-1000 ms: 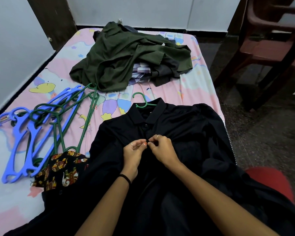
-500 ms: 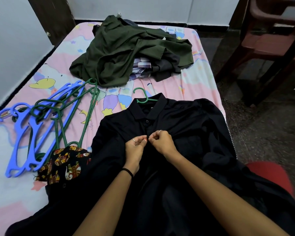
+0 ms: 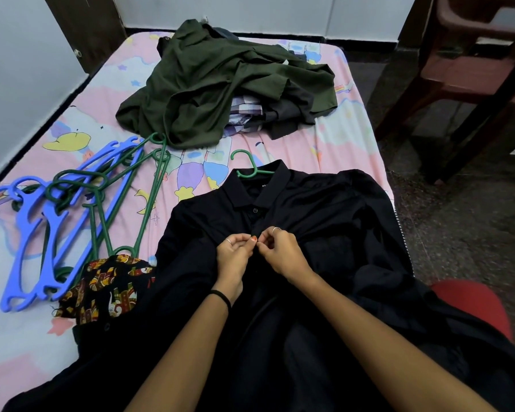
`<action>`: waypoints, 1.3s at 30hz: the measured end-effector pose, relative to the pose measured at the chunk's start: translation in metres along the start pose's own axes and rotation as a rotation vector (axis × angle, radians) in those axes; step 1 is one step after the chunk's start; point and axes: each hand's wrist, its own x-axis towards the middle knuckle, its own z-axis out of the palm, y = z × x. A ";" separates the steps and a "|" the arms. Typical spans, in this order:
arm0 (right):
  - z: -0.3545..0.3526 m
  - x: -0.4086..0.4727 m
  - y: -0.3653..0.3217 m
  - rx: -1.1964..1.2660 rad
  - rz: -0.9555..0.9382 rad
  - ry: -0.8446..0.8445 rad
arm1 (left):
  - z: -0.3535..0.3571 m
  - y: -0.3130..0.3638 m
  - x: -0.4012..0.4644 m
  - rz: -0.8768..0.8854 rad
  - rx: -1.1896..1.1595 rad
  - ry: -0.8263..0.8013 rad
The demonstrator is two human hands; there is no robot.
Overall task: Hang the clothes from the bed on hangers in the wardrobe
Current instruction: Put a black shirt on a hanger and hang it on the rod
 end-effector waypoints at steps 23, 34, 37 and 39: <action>-0.061 -0.028 0.011 0.002 0.085 -0.161 | -0.006 0.018 -0.014 -0.057 0.289 -0.013; -0.040 -0.066 -0.001 -0.546 -0.188 -0.101 | -0.014 0.004 -0.055 0.193 0.999 -0.054; -0.039 -0.066 -0.003 -0.445 -0.171 -0.069 | -0.012 0.001 -0.060 0.256 1.084 -0.034; -0.041 -0.065 -0.003 -0.362 -0.159 -0.068 | -0.011 0.001 -0.063 0.257 1.115 -0.021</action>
